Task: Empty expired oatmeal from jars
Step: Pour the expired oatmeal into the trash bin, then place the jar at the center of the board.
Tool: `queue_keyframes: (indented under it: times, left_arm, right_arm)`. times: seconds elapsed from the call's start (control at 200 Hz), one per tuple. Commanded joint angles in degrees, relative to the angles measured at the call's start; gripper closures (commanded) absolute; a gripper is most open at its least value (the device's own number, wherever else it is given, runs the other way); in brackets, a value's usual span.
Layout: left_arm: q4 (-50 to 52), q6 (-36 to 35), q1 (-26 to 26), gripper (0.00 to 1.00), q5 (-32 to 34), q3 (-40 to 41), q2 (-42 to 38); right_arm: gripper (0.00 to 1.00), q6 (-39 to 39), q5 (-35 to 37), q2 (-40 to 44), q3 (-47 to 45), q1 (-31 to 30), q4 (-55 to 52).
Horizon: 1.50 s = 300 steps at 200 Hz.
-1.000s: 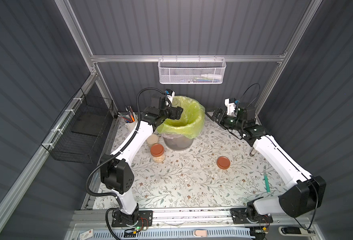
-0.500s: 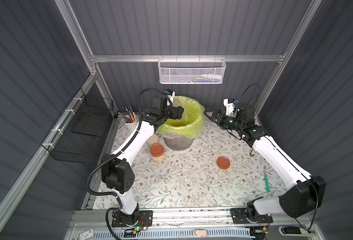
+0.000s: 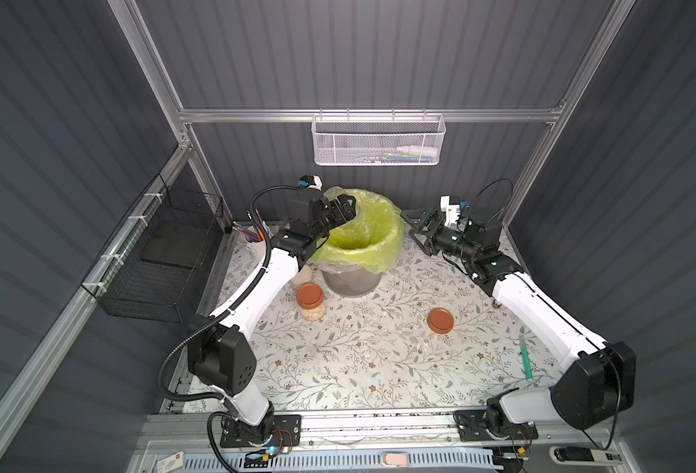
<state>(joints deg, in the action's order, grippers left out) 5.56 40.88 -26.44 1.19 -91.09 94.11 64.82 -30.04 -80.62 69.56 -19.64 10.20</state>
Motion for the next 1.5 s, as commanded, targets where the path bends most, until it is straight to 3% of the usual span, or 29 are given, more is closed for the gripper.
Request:
queue_keyframes:
  times: [0.0,0.13,0.32,0.69,1.191,1.496]
  left_arm:
    - [-9.4,8.1,-1.0,0.56,2.1,0.9,-4.1]
    - [-15.8,14.4,-1.5,0.53,2.6,5.5,-5.4]
    - [-23.4,20.8,-1.9,0.52,2.2,9.6,-6.3]
    - [-28.9,31.5,-2.6,0.52,7.2,17.4,-8.9]
    - [-24.5,41.8,-2.8,0.51,9.8,13.6,-8.6]
    - [-23.0,48.6,-3.8,0.51,10.5,12.1,-7.4]
  right_arm:
    - [0.01,9.8,0.1,0.6,-0.8,-1.8,9.8]
    - [0.01,20.0,3.0,-1.0,-3.1,-4.8,17.5]
    - [0.01,28.5,12.7,-2.4,-5.0,-10.3,20.2]
    - [0.01,30.0,15.6,-9.2,-1.7,-14.2,23.6]
    - [0.01,26.4,18.2,-13.3,6.0,-16.9,18.1]
    - [0.01,24.5,23.7,-17.1,11.3,-19.9,13.5]
